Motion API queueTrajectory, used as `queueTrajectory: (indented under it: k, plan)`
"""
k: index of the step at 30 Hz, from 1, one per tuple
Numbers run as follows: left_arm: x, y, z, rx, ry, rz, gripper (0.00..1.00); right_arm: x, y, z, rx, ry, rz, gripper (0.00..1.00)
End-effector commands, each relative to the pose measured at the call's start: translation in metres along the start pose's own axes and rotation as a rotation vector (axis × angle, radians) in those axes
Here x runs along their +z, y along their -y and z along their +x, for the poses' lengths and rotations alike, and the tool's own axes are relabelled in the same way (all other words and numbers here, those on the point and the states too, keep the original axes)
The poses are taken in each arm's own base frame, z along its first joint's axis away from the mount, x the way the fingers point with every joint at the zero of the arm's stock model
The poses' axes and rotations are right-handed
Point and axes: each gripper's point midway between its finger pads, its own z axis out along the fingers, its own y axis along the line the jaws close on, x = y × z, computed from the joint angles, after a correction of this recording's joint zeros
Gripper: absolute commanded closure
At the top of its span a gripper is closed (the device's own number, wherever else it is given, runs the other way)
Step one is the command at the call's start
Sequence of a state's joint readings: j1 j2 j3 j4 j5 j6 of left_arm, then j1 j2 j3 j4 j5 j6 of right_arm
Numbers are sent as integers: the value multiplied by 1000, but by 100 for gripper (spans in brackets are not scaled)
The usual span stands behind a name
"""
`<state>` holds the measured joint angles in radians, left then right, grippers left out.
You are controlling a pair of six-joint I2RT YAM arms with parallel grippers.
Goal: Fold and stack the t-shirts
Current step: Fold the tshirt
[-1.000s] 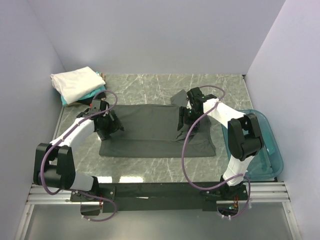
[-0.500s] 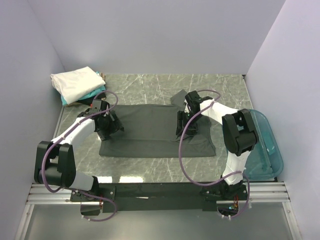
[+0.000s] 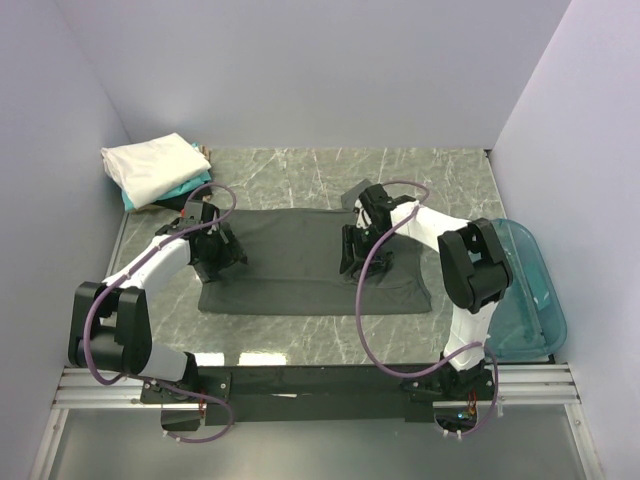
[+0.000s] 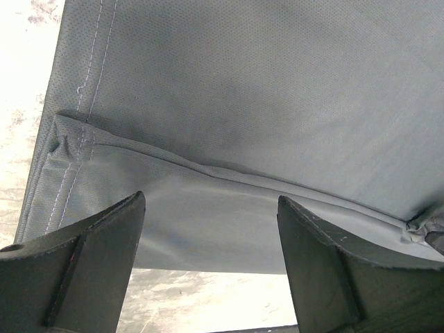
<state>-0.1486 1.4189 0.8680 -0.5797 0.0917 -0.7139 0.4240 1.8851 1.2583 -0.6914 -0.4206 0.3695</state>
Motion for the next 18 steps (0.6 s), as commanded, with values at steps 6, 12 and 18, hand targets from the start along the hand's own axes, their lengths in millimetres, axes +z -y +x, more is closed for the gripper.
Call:
queueTrajectory:
  k: [6,12,18]
  plan:
    - [5,-1,0,33,6,2,17,-3,-30,-26,-65,44,-34,36]
    - [9,-5,5,28,-12,-7,17,3,-35,-36,-77,34,-37,36]
    - [10,-7,6,23,-15,-17,17,4,-38,-39,-78,28,-56,36]
